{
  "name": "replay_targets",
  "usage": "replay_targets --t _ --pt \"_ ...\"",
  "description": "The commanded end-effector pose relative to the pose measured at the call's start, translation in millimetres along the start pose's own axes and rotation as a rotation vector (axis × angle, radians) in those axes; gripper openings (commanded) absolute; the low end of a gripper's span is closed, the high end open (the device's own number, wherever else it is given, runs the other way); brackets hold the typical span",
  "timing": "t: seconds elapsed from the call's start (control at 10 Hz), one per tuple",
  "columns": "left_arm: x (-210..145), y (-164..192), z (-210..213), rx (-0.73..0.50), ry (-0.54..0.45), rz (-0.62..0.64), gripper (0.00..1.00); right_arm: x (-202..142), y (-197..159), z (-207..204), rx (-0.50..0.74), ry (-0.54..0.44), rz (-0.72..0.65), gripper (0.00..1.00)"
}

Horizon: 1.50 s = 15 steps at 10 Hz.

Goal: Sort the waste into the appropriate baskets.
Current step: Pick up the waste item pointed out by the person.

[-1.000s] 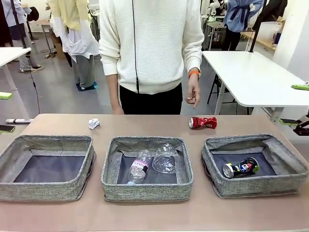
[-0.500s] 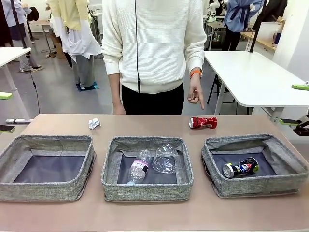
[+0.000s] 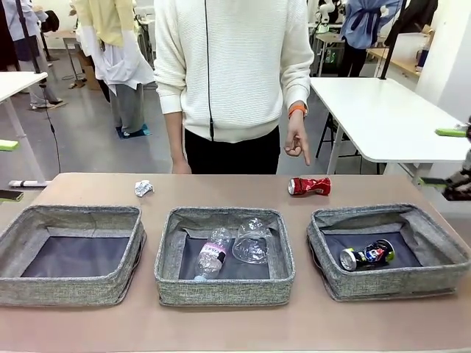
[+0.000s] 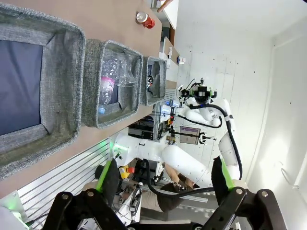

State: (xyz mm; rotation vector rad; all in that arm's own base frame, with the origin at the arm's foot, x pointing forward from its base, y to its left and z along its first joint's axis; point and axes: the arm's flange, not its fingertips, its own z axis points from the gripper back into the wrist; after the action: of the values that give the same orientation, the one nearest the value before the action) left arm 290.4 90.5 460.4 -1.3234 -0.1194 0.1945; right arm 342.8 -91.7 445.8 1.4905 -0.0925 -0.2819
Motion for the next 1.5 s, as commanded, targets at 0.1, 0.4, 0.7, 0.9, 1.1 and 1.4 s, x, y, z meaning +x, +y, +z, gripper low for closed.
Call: replay_targets --t 0.1,0.4,0.7,0.9,1.1,1.4 --pt "1 -1 2 -0.014 -0.008 -0.016 1.00 89 41 -105 -0.309 -0.168 0.566 1.00" --pt "1 -1 2 -0.014 -0.008 -0.016 1.00 117 23 -212 -0.465 -0.042 1.227 1.00" --pt "1 -1 2 -0.014 -0.008 -0.016 1.00 116 -9 -237 -0.704 0.057 1.316 1.00" --pt "1 -1 2 -0.014 -0.008 -0.016 1.00 120 -2 -246 -0.597 0.172 1.192 1.00" --pt "1 -1 2 -0.014 -0.008 -0.016 1.00 118 -19 -234 -0.668 0.459 1.452 1.00" --pt "1 -1 2 -0.014 -0.008 -0.016 1.00 136 -5 -231 -0.813 0.926 1.617 1.00"
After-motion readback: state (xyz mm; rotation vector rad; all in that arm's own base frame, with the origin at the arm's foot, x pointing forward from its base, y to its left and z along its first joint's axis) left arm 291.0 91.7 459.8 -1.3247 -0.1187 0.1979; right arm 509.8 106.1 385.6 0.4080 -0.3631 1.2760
